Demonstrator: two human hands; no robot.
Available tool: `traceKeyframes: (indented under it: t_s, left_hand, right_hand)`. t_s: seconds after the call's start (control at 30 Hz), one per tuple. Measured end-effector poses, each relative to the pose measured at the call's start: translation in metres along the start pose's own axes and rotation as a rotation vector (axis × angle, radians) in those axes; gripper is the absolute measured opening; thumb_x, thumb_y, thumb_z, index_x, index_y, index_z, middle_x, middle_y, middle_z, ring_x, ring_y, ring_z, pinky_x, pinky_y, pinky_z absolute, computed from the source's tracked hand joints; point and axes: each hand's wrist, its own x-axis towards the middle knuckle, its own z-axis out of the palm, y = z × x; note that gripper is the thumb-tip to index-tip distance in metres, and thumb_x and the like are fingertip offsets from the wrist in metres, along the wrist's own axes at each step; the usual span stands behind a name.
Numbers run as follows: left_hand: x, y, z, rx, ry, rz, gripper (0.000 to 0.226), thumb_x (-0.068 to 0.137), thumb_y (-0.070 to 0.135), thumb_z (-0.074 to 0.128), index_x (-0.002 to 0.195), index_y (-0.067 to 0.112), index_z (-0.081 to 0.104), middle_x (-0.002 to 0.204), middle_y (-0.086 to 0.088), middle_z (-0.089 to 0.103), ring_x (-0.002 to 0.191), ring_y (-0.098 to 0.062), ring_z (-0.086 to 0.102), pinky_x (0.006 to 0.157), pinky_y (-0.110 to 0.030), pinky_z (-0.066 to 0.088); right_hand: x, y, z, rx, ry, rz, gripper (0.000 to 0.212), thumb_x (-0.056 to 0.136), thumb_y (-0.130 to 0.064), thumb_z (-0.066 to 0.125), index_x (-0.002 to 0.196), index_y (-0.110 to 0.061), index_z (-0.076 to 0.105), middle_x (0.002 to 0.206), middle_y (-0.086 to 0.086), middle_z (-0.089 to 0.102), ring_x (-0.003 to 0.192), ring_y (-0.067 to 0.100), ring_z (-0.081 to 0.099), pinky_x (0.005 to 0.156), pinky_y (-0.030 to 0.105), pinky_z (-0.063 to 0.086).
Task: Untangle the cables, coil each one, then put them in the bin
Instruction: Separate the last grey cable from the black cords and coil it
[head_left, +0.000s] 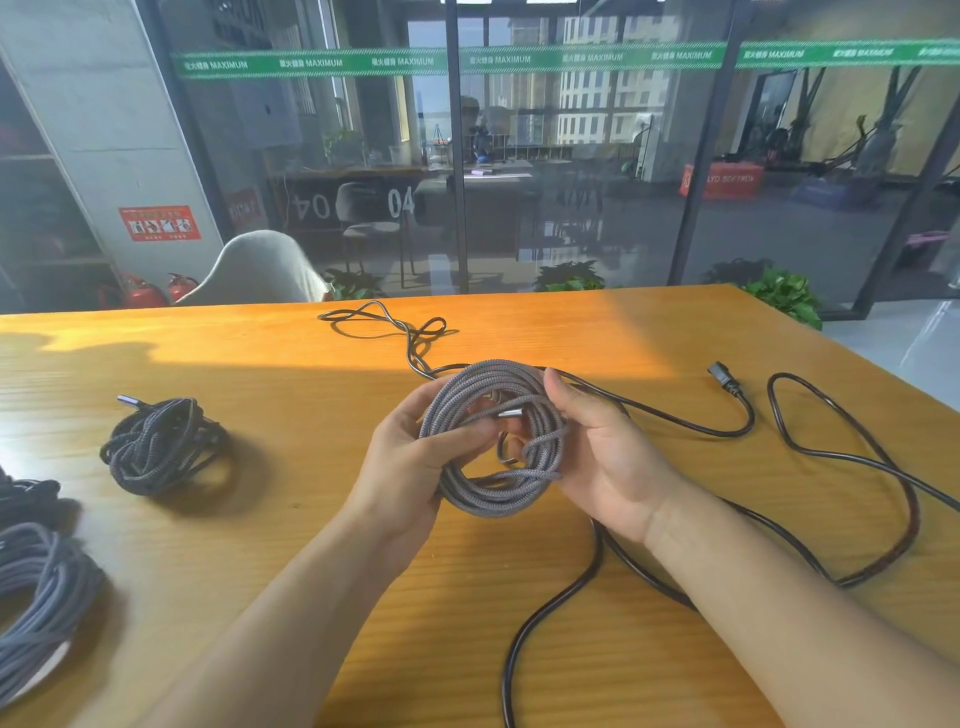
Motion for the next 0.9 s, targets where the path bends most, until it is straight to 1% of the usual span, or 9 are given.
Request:
traceKeyframes:
  t_s: [0.17,0.27,0.37,0.43,0.5,0.57,0.67,0.8,0.9]
  left_hand:
    - [0.002,-0.002,-0.003,0.044,0.007,0.017,0.052,0.079,-0.003,0.077,0.129,0.007,0.067,0.115,-0.016,0.076,0.104,-0.026,0.074,0.089,-0.029,0.059]
    - [0.003,-0.004,-0.005,0.047,0.025,0.03,0.05,0.078,0.001,0.078,0.126,0.006,0.068,0.117,-0.017,0.076,0.109,-0.028,0.073,0.094,-0.031,0.058]
    - [0.001,-0.005,-0.002,0.067,0.0,0.031,0.041,0.081,0.003,0.076,0.121,0.005,0.07,0.112,-0.015,0.077,0.103,-0.026,0.074,0.092,-0.03,0.056]
    - [-0.001,-0.005,0.002,0.076,-0.042,0.03,0.033,0.086,0.001,0.074,0.119,0.004,0.071,0.108,-0.015,0.077,0.097,-0.024,0.075,0.089,-0.029,0.057]
    - [-0.002,-0.006,0.005,0.077,-0.072,0.039,0.029,0.087,0.002,0.073,0.116,0.003,0.072,0.102,-0.019,0.076,0.093,-0.026,0.075,0.086,-0.028,0.058]
    - [-0.004,-0.006,0.007,0.086,-0.079,0.047,0.027,0.087,0.003,0.073,0.115,0.003,0.072,0.095,-0.018,0.075,0.087,-0.024,0.074,0.083,-0.027,0.059]
    - [-0.007,-0.006,0.008,0.097,-0.065,0.063,0.025,0.09,0.002,0.073,0.114,0.002,0.073,0.097,-0.018,0.077,0.081,-0.02,0.072,0.08,-0.027,0.058]
    - [-0.007,-0.007,0.011,0.083,0.004,0.085,0.02,0.092,0.002,0.071,0.111,0.004,0.074,0.091,-0.015,0.078,0.077,-0.018,0.073,0.075,-0.025,0.058]
    - [-0.007,-0.009,0.01,0.056,0.027,0.072,0.019,0.091,0.001,0.071,0.11,0.004,0.075,0.09,-0.014,0.078,0.077,-0.018,0.073,0.076,-0.025,0.059]
  right_hand:
    - [0.0,-0.003,-0.002,-0.029,-0.007,-0.003,0.06,0.103,-0.034,0.063,0.152,-0.004,0.046,0.139,0.02,0.058,0.111,0.026,0.056,0.089,0.038,0.05]
    - [-0.001,-0.002,-0.004,-0.05,0.01,-0.011,0.057,0.099,-0.025,0.066,0.149,-0.001,0.049,0.124,0.014,0.064,0.1,0.022,0.064,0.087,0.036,0.053]
    - [-0.003,-0.003,-0.003,-0.037,-0.003,-0.025,0.056,0.099,-0.025,0.067,0.147,-0.002,0.052,0.126,0.017,0.064,0.095,0.022,0.065,0.088,0.036,0.055]
    - [-0.003,-0.004,-0.004,-0.039,-0.011,-0.019,0.055,0.101,-0.031,0.064,0.146,-0.001,0.053,0.137,0.022,0.061,0.108,0.029,0.063,0.102,0.044,0.051]
    - [-0.002,-0.003,-0.007,-0.034,-0.019,-0.006,0.054,0.104,-0.034,0.06,0.145,0.0,0.055,0.148,0.026,0.055,0.133,0.042,0.054,0.122,0.055,0.035]
    - [-0.001,-0.003,-0.008,-0.039,-0.029,-0.006,0.053,0.105,-0.036,0.057,0.144,0.0,0.056,0.147,0.028,0.055,0.143,0.049,0.044,0.125,0.06,0.026]
    - [-0.001,-0.002,-0.007,-0.051,-0.014,0.002,0.052,0.102,-0.04,0.061,0.135,0.0,0.061,0.132,0.026,0.062,0.126,0.047,0.055,0.116,0.055,0.039]
    - [0.003,-0.001,-0.001,-0.016,0.004,0.018,0.07,0.096,-0.045,0.072,0.143,0.002,0.052,0.095,0.015,0.055,0.109,0.037,0.04,0.103,0.05,0.037]
    - [0.003,0.0,0.002,-0.02,0.03,0.011,0.076,0.093,-0.045,0.076,0.147,0.001,0.049,0.095,0.016,0.053,0.105,0.035,0.041,0.104,0.049,0.037]
